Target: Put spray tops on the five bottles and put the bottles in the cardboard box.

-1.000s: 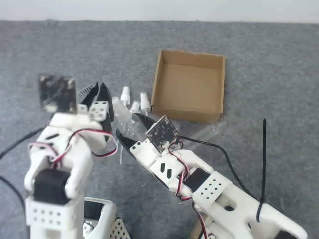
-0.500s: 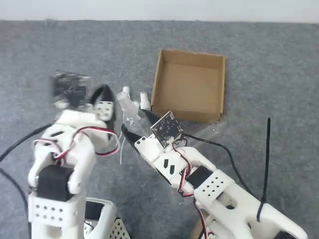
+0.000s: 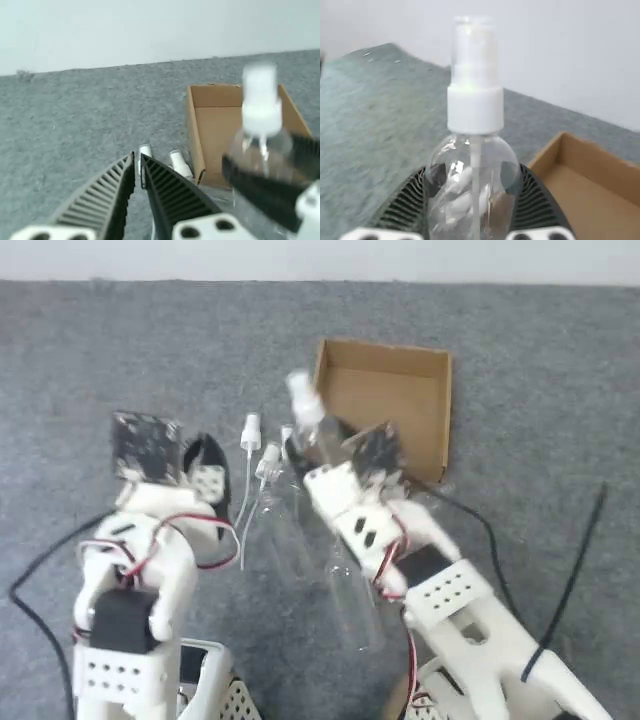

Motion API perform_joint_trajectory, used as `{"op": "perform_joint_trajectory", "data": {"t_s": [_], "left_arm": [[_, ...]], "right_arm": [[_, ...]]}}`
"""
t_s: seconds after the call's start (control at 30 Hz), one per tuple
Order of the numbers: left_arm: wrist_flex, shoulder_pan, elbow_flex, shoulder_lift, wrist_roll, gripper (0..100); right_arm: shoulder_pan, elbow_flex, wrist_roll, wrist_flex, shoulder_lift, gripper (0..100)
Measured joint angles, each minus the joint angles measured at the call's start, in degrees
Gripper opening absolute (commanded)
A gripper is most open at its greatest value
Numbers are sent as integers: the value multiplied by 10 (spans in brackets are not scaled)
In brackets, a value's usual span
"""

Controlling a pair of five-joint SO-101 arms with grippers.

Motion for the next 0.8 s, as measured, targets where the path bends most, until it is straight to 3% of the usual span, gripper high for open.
{"op": "perform_joint_trajectory", "data": {"t_s": [0.2,0.37,0.6,0.8], "left_arm": [[-50,76,133,-88,-18,209],[-50,147,163,-112,-31,231],[-55,135,163,-113,-15,233],[-101,86,175,-114,18,268]], "right_arm": [[22,-124,0,99,0,6],[20,-236,0,184,40,6],[-52,-345,0,277,155,6],[-51,-397,-2,345,157,6]]}}
